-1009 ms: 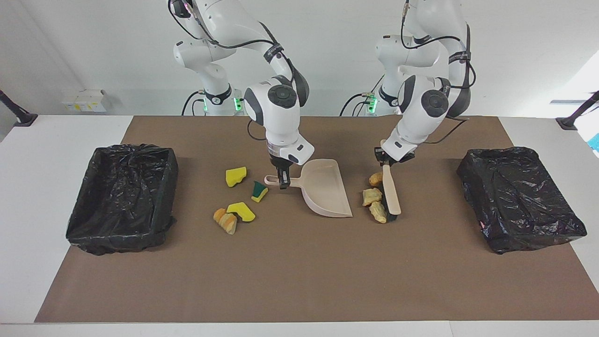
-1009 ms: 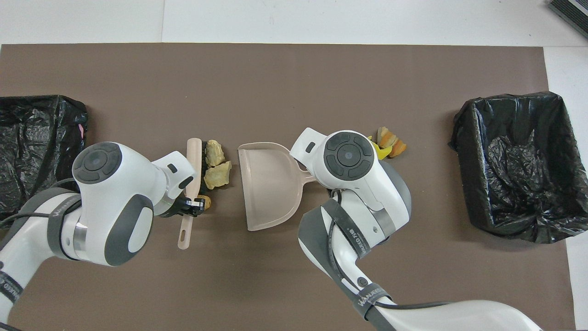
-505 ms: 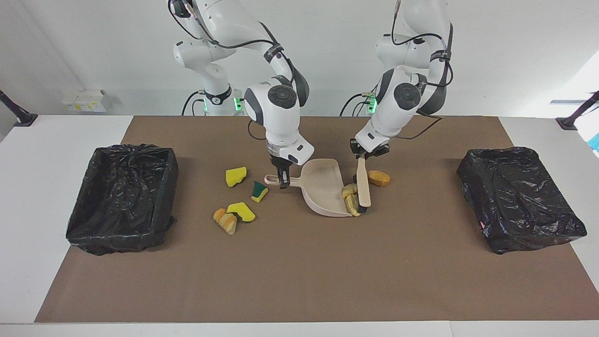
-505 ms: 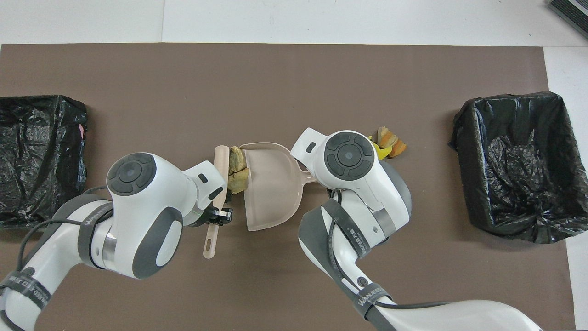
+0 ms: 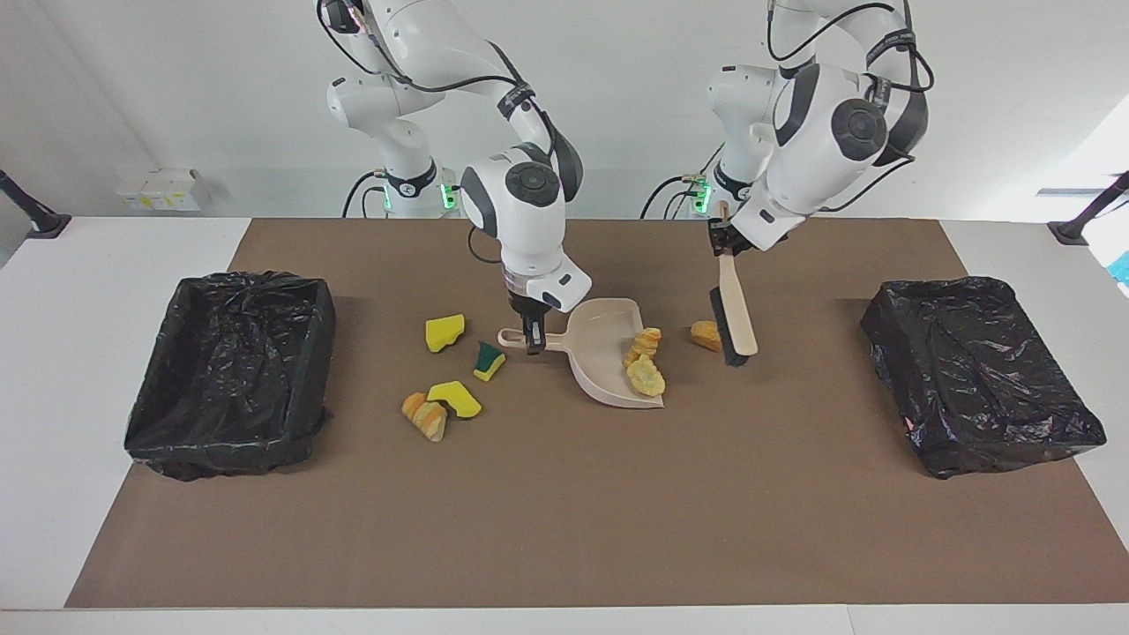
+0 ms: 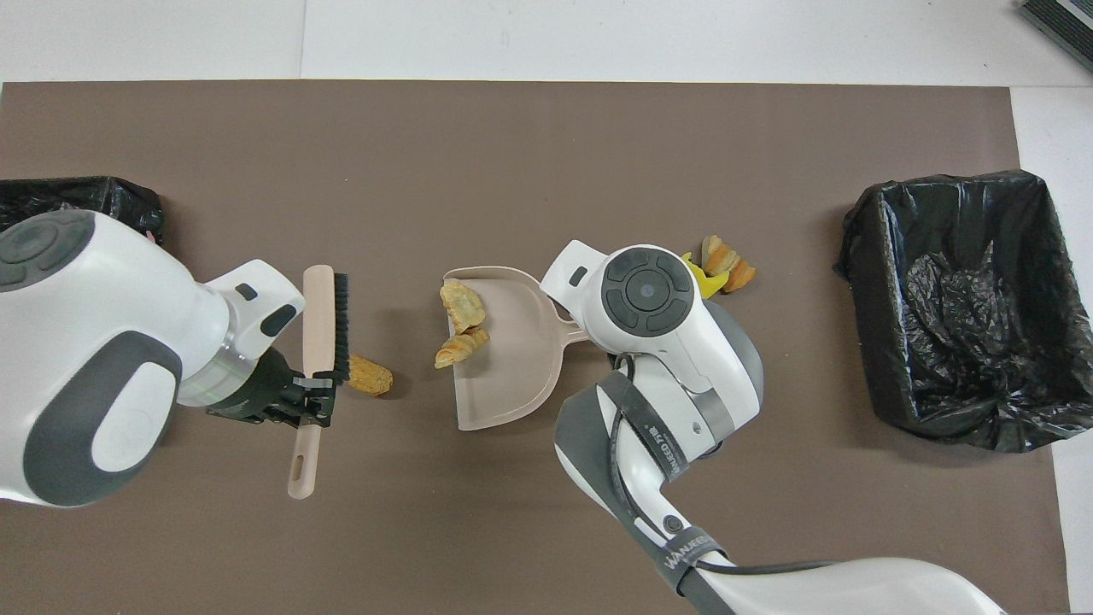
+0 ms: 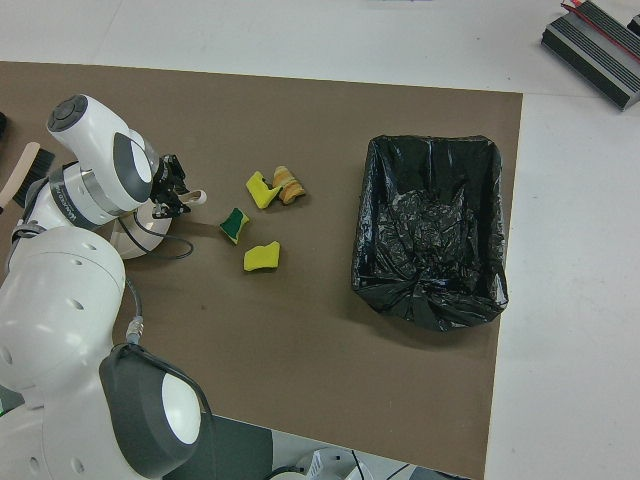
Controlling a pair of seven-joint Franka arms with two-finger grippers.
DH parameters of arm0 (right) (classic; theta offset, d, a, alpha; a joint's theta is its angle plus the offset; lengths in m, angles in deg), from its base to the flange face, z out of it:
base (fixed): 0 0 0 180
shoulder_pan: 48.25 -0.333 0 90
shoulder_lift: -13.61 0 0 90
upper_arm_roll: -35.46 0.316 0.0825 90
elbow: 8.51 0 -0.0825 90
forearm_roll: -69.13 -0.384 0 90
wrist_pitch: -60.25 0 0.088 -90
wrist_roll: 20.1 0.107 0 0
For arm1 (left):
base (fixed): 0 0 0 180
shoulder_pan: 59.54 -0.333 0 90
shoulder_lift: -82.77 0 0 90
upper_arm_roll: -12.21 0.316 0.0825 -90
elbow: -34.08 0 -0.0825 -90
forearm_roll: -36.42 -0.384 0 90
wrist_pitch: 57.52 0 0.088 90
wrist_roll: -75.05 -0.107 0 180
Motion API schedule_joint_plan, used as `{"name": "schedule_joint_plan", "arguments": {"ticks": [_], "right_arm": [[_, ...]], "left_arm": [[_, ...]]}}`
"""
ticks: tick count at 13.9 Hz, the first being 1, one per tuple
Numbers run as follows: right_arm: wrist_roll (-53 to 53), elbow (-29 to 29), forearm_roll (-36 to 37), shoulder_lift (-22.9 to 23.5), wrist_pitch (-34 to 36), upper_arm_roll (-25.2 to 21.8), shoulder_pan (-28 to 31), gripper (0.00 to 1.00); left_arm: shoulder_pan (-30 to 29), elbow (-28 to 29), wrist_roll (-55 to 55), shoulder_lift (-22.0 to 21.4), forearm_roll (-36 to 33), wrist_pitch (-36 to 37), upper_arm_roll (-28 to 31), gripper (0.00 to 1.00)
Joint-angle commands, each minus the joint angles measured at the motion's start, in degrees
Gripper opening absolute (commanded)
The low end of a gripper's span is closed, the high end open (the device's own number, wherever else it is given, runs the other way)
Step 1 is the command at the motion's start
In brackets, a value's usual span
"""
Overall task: Sweep and dump trash in bin
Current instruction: 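Sweep the bread crumbs into the dustpan with the left gripper's brush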
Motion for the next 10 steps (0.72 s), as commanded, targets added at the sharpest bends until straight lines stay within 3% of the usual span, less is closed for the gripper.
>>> {"name": "schedule_joint_plan", "arguments": {"ticks": [1, 3, 6, 10], "right_arm": [[0.13, -1.90, -0.26, -1.25, 1.01, 0.19, -0.51, 0.00], [0.22, -2.35, -0.08, -1.16, 0.74, 0.27, -0.60, 0.00], [0.22, -2.35, 0.27, -1.16, 0.74, 0.28, -0.68, 0.00], [1.35, -1.91, 0.09, -0.64, 0.04, 0.28, -1.99, 0.00]], "left_arm": [[-2.36, 8.32, 4.12, -5.06, -0.02, -1.92, -0.70, 0.00], [-2.28, 14.74, 4.99, -7.36, -0.02, -6.13, -0.70, 0.00], [2.09, 20.21, 8.16, -6.67, -0.02, -12.62, -1.14, 0.00], [10.53, 21.19, 8.52, -5.61, 0.50, -19.76, -1.14, 0.00]]}}
